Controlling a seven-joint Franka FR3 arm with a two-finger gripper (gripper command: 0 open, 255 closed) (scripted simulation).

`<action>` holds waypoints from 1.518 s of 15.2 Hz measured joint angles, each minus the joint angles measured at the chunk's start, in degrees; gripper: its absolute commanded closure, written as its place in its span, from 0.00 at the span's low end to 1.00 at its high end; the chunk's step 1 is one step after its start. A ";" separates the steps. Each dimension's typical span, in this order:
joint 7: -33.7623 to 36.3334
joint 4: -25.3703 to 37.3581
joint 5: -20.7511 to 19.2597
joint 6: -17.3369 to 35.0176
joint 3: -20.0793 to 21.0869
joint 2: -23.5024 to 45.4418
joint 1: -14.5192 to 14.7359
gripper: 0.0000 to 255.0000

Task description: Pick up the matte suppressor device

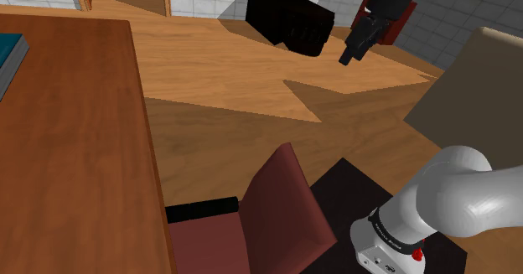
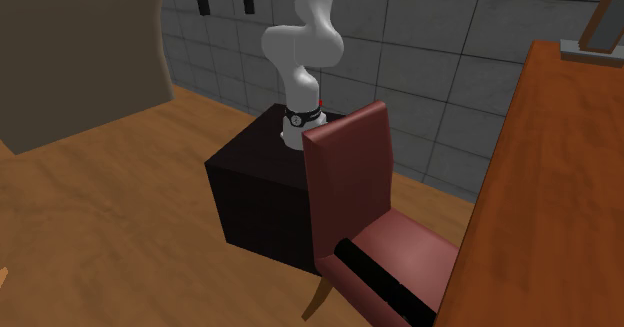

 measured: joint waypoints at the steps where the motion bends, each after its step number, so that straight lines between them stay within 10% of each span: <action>1: 0.00 0.00 0.00 0.00 0.00 0.00 0.00 0.00; 23: -4.61 -9.42 1.76 32.73 11.91 25.86 10.74 0.00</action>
